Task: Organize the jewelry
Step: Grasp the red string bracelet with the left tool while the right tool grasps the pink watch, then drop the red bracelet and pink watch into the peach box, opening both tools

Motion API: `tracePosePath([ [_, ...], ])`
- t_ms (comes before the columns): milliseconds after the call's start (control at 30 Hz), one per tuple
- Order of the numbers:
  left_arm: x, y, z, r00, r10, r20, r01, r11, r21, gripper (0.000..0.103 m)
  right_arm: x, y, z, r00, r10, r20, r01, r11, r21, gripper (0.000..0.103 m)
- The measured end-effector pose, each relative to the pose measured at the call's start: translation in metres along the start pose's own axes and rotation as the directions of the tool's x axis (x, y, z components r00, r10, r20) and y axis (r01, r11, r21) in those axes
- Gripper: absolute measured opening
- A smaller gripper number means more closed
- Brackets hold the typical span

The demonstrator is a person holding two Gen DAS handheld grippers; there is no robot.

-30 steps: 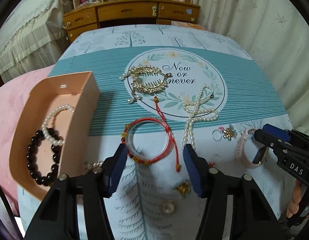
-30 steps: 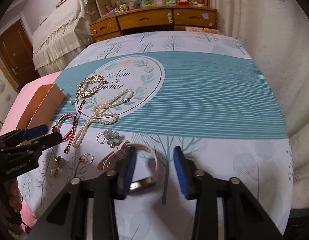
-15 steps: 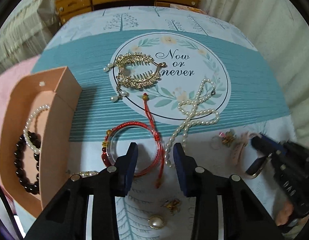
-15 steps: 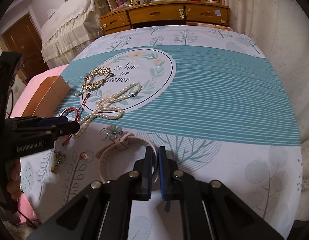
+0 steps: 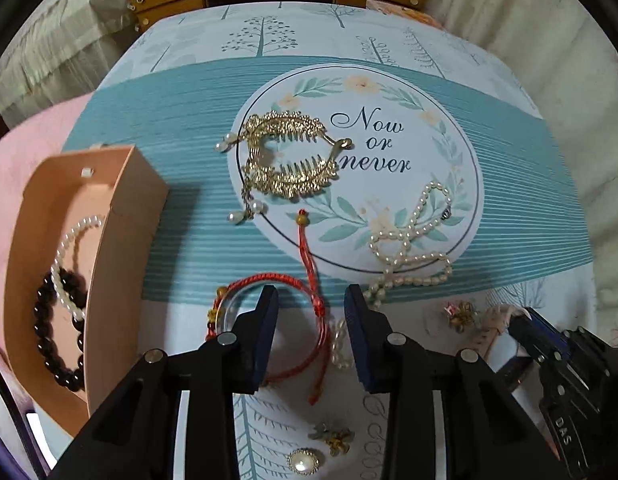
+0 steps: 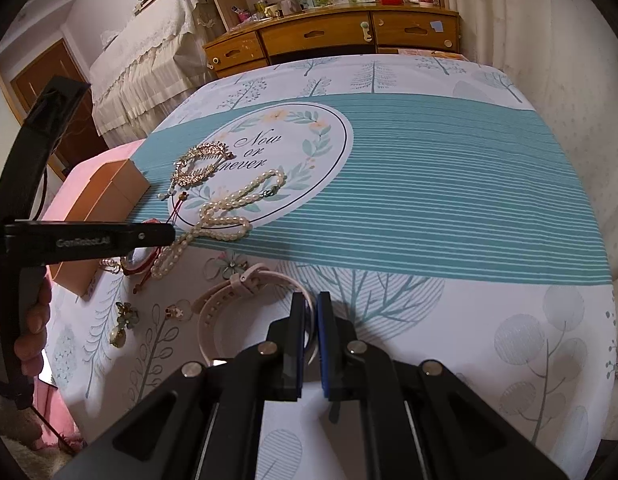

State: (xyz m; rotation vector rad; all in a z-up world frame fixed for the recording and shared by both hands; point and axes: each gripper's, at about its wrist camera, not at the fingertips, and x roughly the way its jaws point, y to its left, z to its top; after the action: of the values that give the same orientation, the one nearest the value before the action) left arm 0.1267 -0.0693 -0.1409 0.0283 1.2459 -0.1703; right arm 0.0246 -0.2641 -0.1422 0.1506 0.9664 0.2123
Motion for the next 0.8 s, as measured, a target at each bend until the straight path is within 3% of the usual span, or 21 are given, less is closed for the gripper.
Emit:
tracePosePath([
  [67,0.002,-0.002,0.003,0.999,0.053,0.01,-0.053,0.999,0.006,0.012,-0.001,-0.001,-0.001,1.0,0.008,0.002,-0.008,1.0,0.008,0.006],
  [167,0.001,0.001,0.004,0.999,0.037,0.017,-0.037,0.999,-0.012,0.005,-0.002,-0.003,-0.004,1.0,0.022,0.007,-0.022,1.0,0.019,0.006],
  [367,-0.015,0.014,-0.009,0.998,-0.011,0.054,0.014,0.999,-0.05,0.004,-0.006,-0.006,-0.008,1.0,0.03,0.002,-0.03,0.998,0.052,0.005],
  [567,-0.058,0.023,-0.028,0.99,-0.057,0.131,0.063,0.997,-0.041,0.004,-0.018,0.005,-0.01,0.999,0.029,0.018,-0.03,0.998,0.058,0.004],
  [667,-0.093,0.032,-0.036,0.977,-0.075,0.2,0.084,0.996,-0.035,0.004,-0.028,0.014,-0.009,0.999,0.025,0.039,-0.027,0.998,0.048,0.004],
  [800,-0.134,0.055,-0.044,0.951,-0.046,0.305,0.063,0.997,-0.047,0.004,-0.042,0.029,-0.007,0.997,0.015,0.069,-0.018,0.999,0.039,0.004],
])
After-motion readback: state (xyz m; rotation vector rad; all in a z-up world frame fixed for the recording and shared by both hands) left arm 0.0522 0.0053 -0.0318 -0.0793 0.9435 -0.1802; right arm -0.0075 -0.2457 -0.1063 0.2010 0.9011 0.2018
